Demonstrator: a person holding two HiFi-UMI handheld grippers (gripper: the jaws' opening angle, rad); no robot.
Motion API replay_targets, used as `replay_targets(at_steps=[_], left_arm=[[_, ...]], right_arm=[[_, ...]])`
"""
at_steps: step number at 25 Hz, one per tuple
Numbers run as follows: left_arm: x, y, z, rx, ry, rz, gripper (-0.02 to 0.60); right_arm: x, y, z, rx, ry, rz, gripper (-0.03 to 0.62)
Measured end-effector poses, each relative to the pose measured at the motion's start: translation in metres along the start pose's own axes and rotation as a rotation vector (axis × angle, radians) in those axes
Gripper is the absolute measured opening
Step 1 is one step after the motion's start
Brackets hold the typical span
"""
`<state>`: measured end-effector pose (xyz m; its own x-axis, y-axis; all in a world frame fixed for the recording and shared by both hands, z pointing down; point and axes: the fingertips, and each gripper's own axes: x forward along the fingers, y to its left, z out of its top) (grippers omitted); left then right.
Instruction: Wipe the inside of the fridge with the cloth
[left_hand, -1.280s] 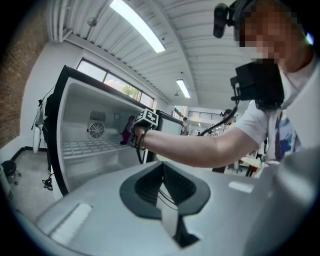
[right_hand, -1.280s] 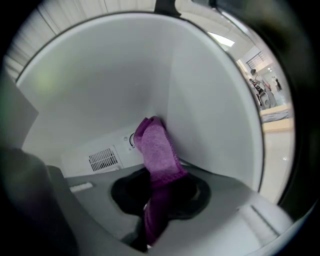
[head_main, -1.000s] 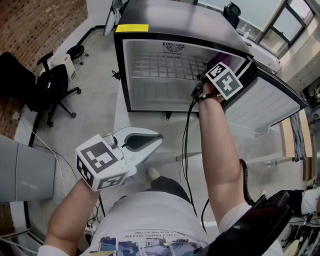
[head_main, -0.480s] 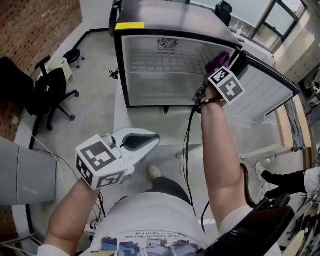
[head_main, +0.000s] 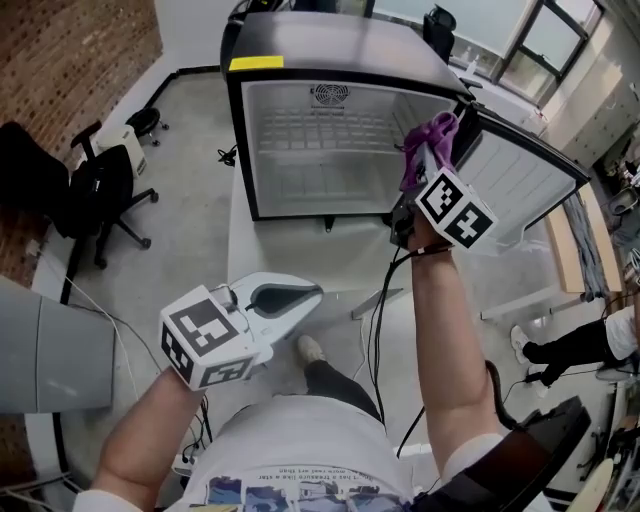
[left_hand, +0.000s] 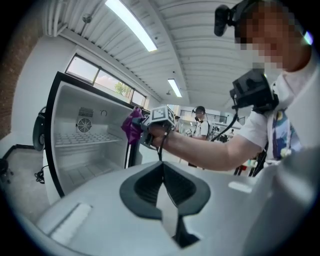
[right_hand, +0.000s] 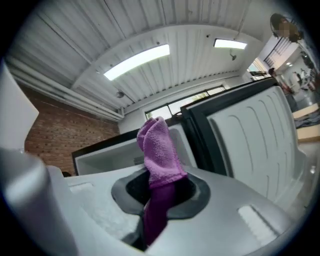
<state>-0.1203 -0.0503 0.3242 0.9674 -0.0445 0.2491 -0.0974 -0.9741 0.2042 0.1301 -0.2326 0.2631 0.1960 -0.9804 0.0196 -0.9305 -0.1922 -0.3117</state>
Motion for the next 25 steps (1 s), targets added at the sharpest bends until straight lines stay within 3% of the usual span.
replay_targets(at_steps=[4,11,15,18,22,25], left_arm=[[-0.003,0.002,0.001,-0.013,-0.008,0.016,0.006],[-0.001,0.02,0.006,-0.026,-0.007,0.069,0.006],[0.004,0.036,0.015,-0.04,-0.027,0.106,0.006],[0.009,0.042,0.022,-0.039,-0.037,0.114,0.006],[0.007,0.056,0.028,-0.042,-0.036,0.164,0.006],[0.006,0.065,0.028,-0.059,-0.036,0.195,0.006]], right_arm=[[0.017,0.02,-0.007,-0.018,0.04,0.153,0.052],[0.07,0.036,-0.017,-0.041,0.083,0.196,0.052],[0.094,0.093,-0.038,0.045,0.155,0.358,0.052],[0.115,0.131,-0.053,0.183,0.203,0.462,0.052],[0.146,0.175,-0.072,0.273,0.25,0.54,0.052],[0.171,0.188,-0.088,0.438,0.29,0.552,0.052]])
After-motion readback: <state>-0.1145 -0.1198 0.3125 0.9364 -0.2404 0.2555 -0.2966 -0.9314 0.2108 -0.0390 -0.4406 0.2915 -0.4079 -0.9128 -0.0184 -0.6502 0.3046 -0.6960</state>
